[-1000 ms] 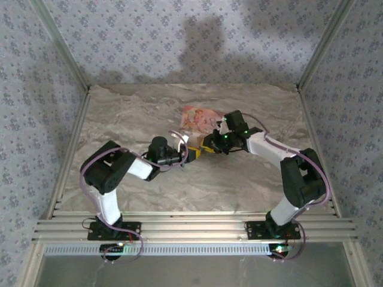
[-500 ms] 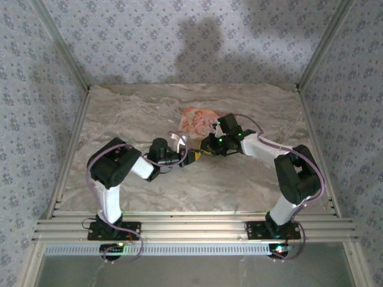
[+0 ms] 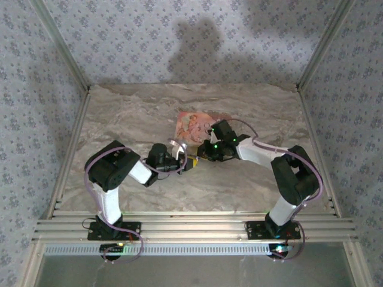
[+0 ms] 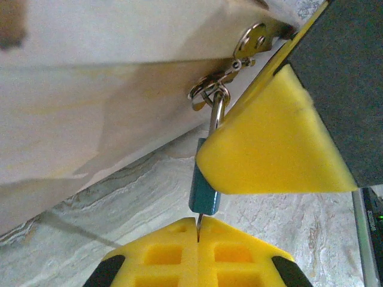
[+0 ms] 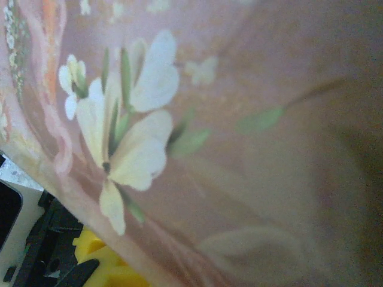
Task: Unlock the padlock with the key
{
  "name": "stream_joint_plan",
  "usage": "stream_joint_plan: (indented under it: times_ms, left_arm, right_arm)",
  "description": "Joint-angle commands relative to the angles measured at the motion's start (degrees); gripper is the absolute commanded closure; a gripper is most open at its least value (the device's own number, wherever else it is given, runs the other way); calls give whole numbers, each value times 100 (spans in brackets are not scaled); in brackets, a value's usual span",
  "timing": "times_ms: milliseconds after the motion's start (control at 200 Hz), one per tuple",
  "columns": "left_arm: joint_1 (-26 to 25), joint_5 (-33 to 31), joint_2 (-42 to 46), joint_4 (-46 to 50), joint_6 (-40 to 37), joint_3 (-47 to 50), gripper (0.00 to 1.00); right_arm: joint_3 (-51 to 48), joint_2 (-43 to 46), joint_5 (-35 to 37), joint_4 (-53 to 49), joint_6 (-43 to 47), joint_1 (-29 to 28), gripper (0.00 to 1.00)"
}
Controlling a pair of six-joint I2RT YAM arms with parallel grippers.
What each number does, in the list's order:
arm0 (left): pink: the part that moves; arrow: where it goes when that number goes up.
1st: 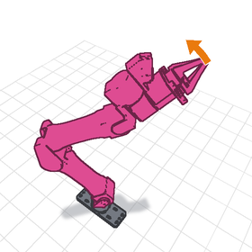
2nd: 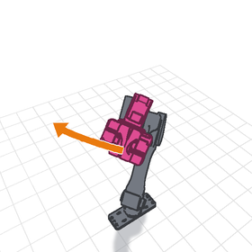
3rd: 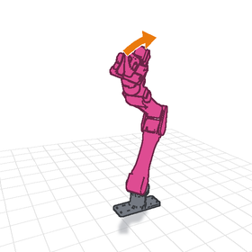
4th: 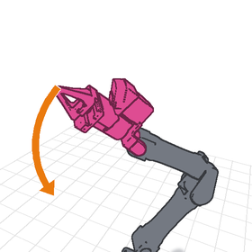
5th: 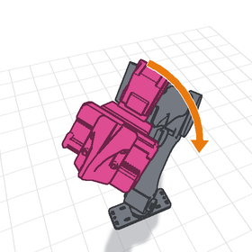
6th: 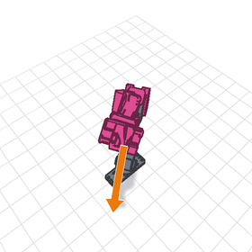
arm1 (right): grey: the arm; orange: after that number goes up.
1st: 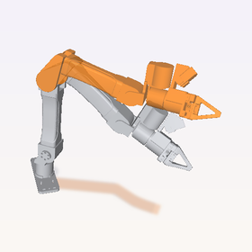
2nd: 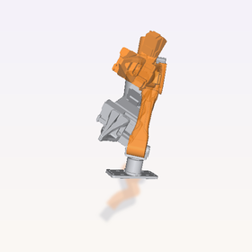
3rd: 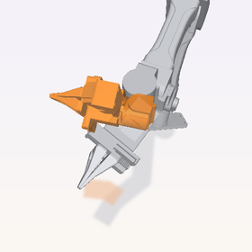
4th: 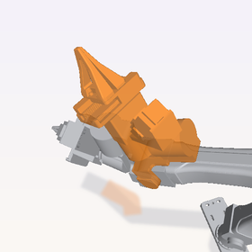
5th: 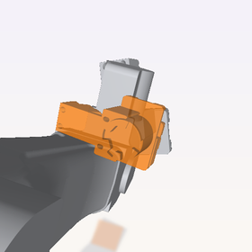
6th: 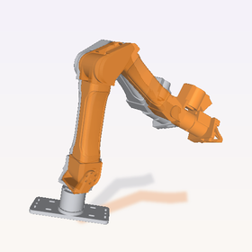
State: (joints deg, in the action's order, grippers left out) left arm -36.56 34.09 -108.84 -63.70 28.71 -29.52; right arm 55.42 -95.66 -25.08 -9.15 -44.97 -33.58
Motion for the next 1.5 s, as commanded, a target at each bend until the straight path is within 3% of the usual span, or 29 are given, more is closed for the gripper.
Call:
stream_joint_plan:
  times_ms: [0,190,305,545,819,1074,1494]
  left_arm:
    - [-47,-181,66,-714,-155,60,100]
    - [-48,-231,150,-519,-225,24,100]
    - [-50,-287,269,-317,-299,34,100]
    - [-52,-406,523,100,-518,68,100]
    - [-133,-619,864,871,-940,26,100]
    - [-308,-910,1128,1424,-1306,-4,100]
    - [-517,-1257,1258,1848,-1781,-4,100]
  right_arm:
    - [-75,-46,-494,-65,-72,-181,81]
    - [-117,82,-343,-20,-144,-184,80]
    - [-161,228,-232,8,-193,-188,62]
    - [-230,606,147,-20,-284,-188,50]
    - [-642,1142,960,244,-758,-264,47]
    - [-1043,1050,1670,791,-1401,-688,47]
    - [-1020,739,1910,857,-1573,-927,45]
